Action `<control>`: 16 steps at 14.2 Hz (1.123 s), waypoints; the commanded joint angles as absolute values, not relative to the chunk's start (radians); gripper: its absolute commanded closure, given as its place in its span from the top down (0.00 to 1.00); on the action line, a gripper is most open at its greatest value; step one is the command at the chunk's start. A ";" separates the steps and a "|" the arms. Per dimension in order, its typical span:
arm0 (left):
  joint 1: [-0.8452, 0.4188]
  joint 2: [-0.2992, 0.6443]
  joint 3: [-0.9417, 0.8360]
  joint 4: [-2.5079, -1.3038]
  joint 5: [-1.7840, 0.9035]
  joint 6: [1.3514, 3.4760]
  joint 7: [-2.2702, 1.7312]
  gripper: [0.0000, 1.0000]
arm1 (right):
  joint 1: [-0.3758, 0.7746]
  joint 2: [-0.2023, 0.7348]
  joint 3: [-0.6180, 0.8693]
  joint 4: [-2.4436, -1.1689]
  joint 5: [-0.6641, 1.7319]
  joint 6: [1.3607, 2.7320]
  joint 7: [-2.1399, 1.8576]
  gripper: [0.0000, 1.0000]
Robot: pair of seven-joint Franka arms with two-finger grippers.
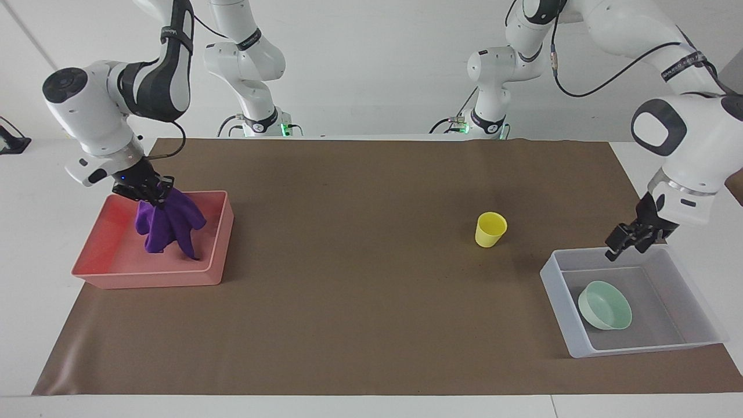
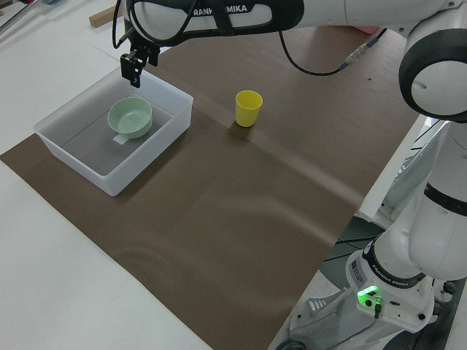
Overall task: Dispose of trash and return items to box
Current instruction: 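Place the bowl in the white bin while the right gripper drops the cloth, then reach the left gripper to the yellow cup and grasp it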
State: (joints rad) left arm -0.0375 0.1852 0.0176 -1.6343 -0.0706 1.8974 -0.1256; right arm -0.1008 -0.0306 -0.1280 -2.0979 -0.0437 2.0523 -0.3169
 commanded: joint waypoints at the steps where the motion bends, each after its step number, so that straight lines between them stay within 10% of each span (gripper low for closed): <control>1: -0.080 0.074 -0.046 -1.831 -0.075 1.842 -0.239 1.00 | -0.092 -0.029 -0.121 -2.112 -0.054 2.069 -0.316 0.37; 5: -0.080 -0.079 -0.126 -2.208 -0.075 2.148 -0.305 0.99 | -0.083 -0.031 -0.110 -2.080 -0.022 2.028 -0.279 0.96; 11: -0.097 -0.091 -0.150 -2.388 -0.075 2.371 -0.347 0.99 | 0.015 -0.034 -0.110 -1.904 0.025 1.826 -0.201 0.99; 12: -0.097 -0.092 -0.150 -2.388 -0.075 2.373 -0.353 0.86 | 0.021 -0.034 -0.110 -1.864 0.023 1.780 -0.201 0.99; 13: -0.098 -0.091 -0.152 -2.388 -0.075 2.375 -0.395 0.29 | 0.021 -0.034 -0.110 -1.820 0.020 1.720 -0.199 0.99; 16: -0.104 -0.087 -0.161 -2.387 -0.075 2.431 -0.485 0.02 | 0.021 -0.034 -0.110 -1.715 0.017 1.583 -0.199 0.99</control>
